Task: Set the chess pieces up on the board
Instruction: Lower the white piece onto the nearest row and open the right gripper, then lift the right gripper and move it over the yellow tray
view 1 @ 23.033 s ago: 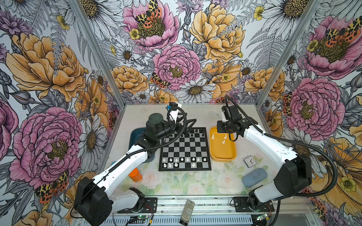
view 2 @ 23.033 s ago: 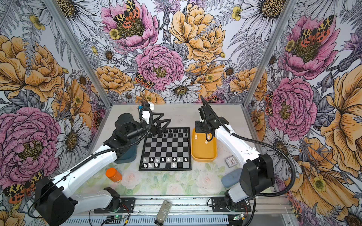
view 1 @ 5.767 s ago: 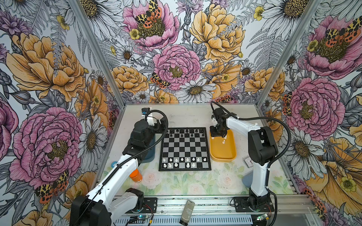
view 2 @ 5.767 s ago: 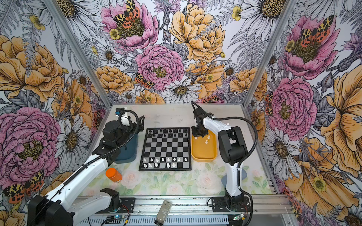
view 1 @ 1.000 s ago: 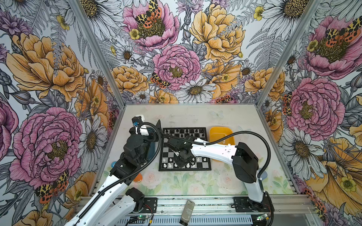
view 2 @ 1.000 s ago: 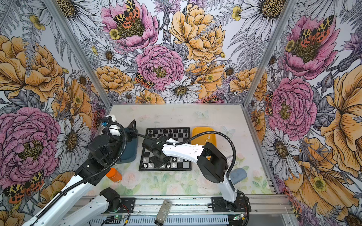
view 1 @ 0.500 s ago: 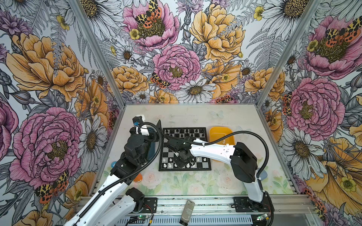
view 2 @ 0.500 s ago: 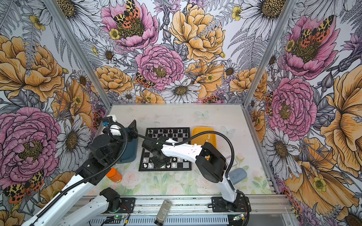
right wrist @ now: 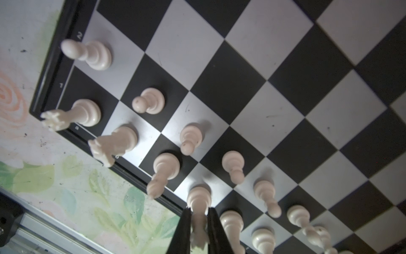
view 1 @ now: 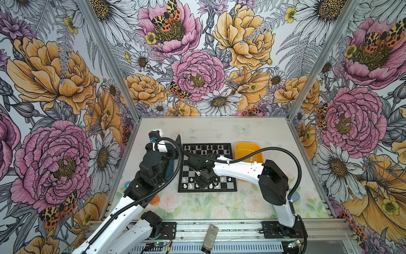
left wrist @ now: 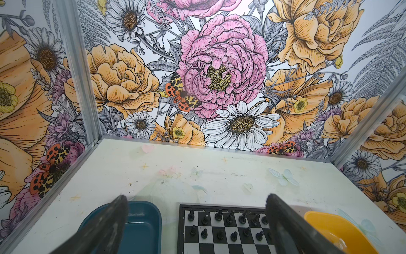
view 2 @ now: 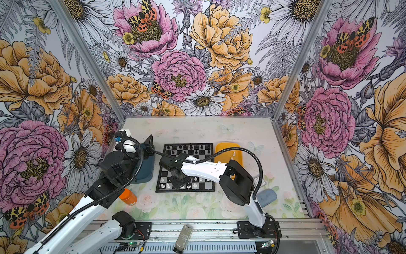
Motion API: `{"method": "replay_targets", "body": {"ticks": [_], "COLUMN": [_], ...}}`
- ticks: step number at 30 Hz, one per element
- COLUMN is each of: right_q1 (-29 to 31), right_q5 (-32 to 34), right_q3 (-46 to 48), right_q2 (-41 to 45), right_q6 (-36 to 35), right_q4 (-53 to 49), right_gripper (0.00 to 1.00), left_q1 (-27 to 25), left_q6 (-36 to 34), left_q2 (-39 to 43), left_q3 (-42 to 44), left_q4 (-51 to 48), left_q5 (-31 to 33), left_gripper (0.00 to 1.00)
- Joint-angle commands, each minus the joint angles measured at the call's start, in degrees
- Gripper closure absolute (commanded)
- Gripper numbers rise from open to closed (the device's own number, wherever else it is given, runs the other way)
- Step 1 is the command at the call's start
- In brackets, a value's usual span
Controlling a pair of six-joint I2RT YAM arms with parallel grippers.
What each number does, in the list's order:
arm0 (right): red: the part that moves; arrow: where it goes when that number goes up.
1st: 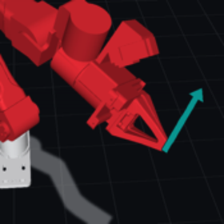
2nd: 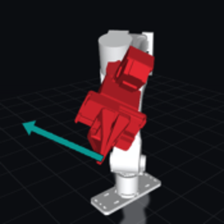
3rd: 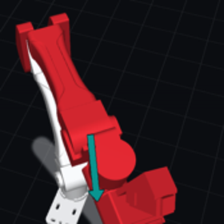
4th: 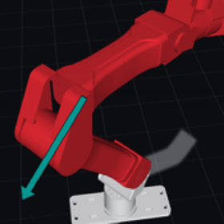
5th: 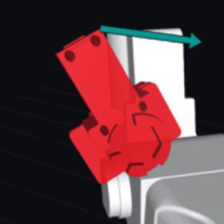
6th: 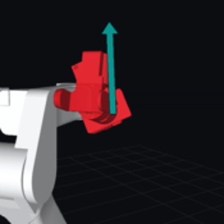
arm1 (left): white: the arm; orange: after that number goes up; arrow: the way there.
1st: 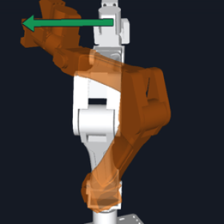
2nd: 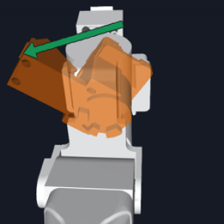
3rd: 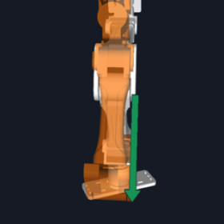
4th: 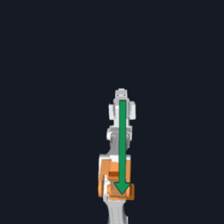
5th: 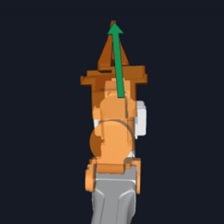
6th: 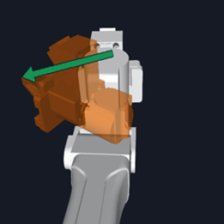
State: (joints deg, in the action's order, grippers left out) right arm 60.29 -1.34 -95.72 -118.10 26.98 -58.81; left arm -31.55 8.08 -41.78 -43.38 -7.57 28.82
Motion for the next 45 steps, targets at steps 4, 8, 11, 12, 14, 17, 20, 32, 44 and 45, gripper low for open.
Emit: {"method": "replay_targets", "body": {"ticks": [4, 8, 11, 12, 14, 17, 20, 32, 44, 45], "right_q1": [-0.41, -0.44, -0.44, -0.44, -0.41, -0.44, -0.42, -0.43, -1.00, -1.36], "right_q5": [0.42, 0.63, 0.79, 0.97, 1.14, 1.40, 1.47, 2.41, 4.66, 4.67], "right_q3": [0.54, 0.69, 0.77, 0.87, 0.82, 0.77, 0.69, 1.93, 3.60, 3.95], "right_q2": [0.24, 0.64, 1.07, 1.27, 1.61, 2.11, 2.53, 5.14, 12.59, 13.54], "right_q6": [0.33, 0.35, 0.35, 0.34, 0.44, 0.61, 0.70, 1.05, 2.37, 2.43], "right_q4": [1.41, 1.41, 1.41, 1.41, 1.41, 1.42, 1.41, 1.39, 1.16, 1.15], "right_gripper": [0.78, 0.77, 0.76, 0.76, 0.75, 0.75, 0.74, 0.71, 0.68, 0.68], "left_q1": [-0.62, -0.53, -0.69, -0.62, -0.62, -0.68, -0.70, -0.88, -1.06, -1.10], "left_q6": [-1.31, -1.31, -1.31, -1.31, -1.31, -1.31, -1.31, -1.22, -1.05, -1.04], "left_q2": [-0.49, -0.50, -0.50, -0.50, -0.50, -0.50, -0.41, -0.58, -0.51, -0.50], "left_q3": [1.10, 1.05, 1.01, 1.01, 1.01, 1.03, 0.92, 0.84, 0.84, 0.98], "left_q4": [0.05, -0.05, -0.07, -0.10, -0.07, -0.17, -0.20, -0.25, -0.49, -0.51], "left_q5": [1.45, 1.33, 1.31, 1.33, 1.33, 1.33, 1.27, 1.34, 1.67, 1.68], "left_gripper": [0.01, 0.01, 0.01, 0.01, 0.01, 0.01, 0.01, 0.01, 0.01, 0.01]}}
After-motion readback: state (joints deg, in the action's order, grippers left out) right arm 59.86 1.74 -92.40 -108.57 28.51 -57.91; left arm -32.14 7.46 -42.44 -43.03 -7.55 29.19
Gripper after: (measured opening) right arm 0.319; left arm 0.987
